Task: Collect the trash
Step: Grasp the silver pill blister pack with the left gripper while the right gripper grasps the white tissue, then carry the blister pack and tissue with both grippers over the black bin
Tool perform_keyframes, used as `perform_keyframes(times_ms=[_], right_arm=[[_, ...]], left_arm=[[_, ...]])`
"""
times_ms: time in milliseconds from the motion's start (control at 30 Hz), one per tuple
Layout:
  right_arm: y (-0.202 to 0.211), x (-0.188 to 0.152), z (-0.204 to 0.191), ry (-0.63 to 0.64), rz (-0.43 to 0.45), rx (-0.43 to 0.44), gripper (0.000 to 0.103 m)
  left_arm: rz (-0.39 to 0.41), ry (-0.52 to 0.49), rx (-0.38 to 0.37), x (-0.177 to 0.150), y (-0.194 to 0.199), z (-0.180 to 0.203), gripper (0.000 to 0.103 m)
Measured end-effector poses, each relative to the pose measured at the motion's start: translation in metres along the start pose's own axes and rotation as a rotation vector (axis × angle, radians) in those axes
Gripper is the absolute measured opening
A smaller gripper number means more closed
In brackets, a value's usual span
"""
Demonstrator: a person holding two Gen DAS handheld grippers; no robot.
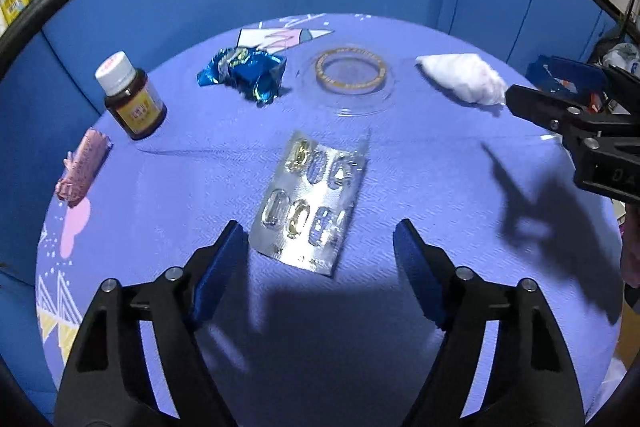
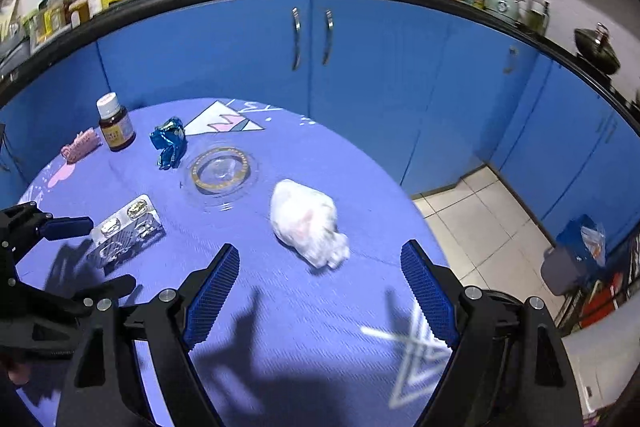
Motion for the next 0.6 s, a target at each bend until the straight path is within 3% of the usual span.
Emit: perform_keyframes(times_ms=[200, 400, 467, 600], right_arm=[[-0.026, 0.005, -0.007, 0.024, -0.039, -0.001, 0.080], [-0.039, 0.006, -0.011, 0.019, -0.083, 0.026, 0.046], [-0.036, 0.005, -0.012, 0.036, -0.069, 0.014, 0.027], [-0.021, 0.003, -0.012, 0.025, -0.043, 0.030, 0.024]], left_arm=[[0.015, 0.017, -0.020, 0.014, -0.007, -0.004, 0.073], [0.029, 0.020, -0.040, 0.021, -0.007, -0.007, 0.047], [0.042, 0.033, -0.054, 0.021, -0.003, -0.008, 0.039], [0.083, 0.039, -0.050, 0.021, 0.012, -0.008, 0.039]])
Point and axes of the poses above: each gripper's, at about its wrist camera, not at the fingertips, and y roughly against the way its jaws point, z to its right, x to its top, the point moved 7 cm from there along -y, roughly the way its jaws point, and after that the axes turned 6 degrees about -y, right-handed, at the moved point
